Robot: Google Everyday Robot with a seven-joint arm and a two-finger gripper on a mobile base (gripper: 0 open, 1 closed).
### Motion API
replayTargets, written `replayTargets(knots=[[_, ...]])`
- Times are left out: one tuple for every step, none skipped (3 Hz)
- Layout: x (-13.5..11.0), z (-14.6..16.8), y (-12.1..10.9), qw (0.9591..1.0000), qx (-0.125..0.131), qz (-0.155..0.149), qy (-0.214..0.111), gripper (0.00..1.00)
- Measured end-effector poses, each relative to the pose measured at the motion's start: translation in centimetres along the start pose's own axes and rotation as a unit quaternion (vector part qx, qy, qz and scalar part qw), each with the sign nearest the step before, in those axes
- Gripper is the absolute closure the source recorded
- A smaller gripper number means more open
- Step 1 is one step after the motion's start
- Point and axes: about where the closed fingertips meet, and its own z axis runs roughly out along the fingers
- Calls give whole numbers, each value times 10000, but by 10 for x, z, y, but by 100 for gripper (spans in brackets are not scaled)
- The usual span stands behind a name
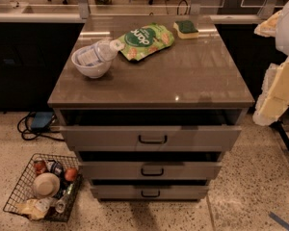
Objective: Pick blue plastic bottle from white bowl and place on counter
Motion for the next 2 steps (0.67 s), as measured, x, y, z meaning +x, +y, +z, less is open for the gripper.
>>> replayTargets(knots=[[0,0,0,10000,1,0,-1,0],[-16,7,-22,9989,141,100,-425,0]])
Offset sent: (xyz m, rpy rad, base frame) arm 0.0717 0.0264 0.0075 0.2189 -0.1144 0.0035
